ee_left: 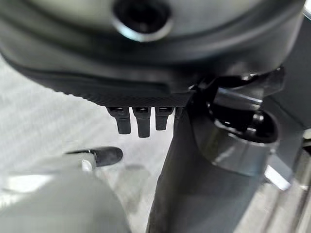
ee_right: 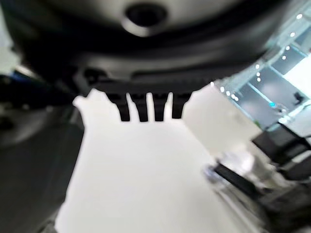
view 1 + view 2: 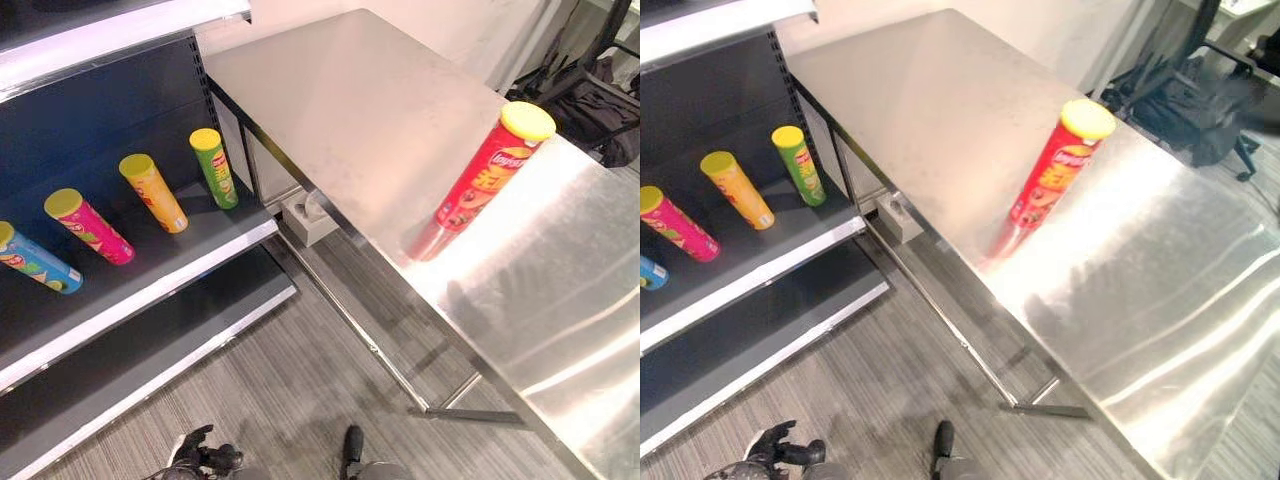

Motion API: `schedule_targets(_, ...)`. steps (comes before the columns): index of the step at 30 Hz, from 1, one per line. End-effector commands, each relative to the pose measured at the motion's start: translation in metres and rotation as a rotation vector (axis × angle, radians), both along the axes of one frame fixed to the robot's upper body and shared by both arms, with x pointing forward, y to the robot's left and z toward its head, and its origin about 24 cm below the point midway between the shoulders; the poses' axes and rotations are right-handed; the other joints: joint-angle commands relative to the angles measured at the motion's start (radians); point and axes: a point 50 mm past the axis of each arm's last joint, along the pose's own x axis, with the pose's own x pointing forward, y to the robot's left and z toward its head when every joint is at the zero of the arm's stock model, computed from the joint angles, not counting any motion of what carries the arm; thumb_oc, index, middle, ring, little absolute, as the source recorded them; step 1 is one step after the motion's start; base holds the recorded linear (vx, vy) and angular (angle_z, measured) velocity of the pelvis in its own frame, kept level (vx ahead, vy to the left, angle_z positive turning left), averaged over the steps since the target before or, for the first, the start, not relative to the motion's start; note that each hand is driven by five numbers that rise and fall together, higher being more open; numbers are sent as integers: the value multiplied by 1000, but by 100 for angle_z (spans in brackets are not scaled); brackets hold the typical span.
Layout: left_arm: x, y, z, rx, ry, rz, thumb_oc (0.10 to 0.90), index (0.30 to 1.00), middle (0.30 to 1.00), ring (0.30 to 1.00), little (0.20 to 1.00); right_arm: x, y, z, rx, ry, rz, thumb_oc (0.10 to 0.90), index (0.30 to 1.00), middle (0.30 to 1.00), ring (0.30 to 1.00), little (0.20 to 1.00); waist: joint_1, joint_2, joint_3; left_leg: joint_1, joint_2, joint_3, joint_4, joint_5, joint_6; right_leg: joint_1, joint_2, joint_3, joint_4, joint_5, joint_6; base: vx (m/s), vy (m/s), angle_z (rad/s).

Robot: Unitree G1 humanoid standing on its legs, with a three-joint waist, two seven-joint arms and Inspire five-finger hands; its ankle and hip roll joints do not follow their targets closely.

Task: Put the goods on the table back onto the shelves and tidy them up.

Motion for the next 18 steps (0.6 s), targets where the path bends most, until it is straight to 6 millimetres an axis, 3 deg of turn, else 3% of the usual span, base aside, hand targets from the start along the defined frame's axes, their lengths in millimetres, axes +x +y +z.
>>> schedule_targets(1, -10, 41, 11, 116, 28, -24, 800, 900, 900, 900, 900, -16, 7, 30, 35, -209, 113, 800, 900, 900, 900, 900, 45, -86, -124, -5, -109, 90, -35, -267, 86, -47, -78, 51, 3, -42, 103, -32, -26, 51)
schedule_targets(3, -19, 37, 6, 106, 71, -48, 800, 900, 900, 900, 900, -15, 3, 31, 85, -233, 125, 800, 900, 900, 900, 900, 59, -72, -136, -7, -161, 59, -74, -275, 100, -44, -68, 56, 3, -38, 104, 44, 28, 32)
schedule_targets(7, -28, 41, 4, 120, 117, -57, 800, 900, 900, 900, 900, -8, -2, 25, 169, -237, 169, 800, 900, 900, 900, 900, 57, -59, -159, 12, -187, 58, -89, -285, 106, -24, -88, 61, 9, -39, 106, 100, 104, 14)
schedule_targets(10, -30, 45, 5, 130, 118, -45, 800, 900, 900, 900, 900, 5, 6, 19, 191, -188, 246, 800, 900, 900, 900, 900, 62, -55, -161, 25, -194, 61, -89, -295, 108, -19, -99, 69, 11, -34, 110, 55, 87, -4)
schedule_targets(14, -28, 46, 6, 125, 105, -40, 800, 900, 900, 900, 900, 25, 18, 4, 132, -16, 260, 800, 900, 900, 900, 900, 66, -55, -164, 43, -198, 75, -89, -306, 111, -20, -113, 84, 13, -22, 118, 22, 67, -16)
schedule_targets(18, -25, 41, 6, 113, 90, -65, 800, 900, 900, 900, 900, 43, 25, -25, 55, 209, 250, 800, 900, 900, 900, 900, 65, -64, -162, 50, -196, 92, -89, -311, 110, -27, -121, 96, 9, -16, 125, 6, 31, -12)
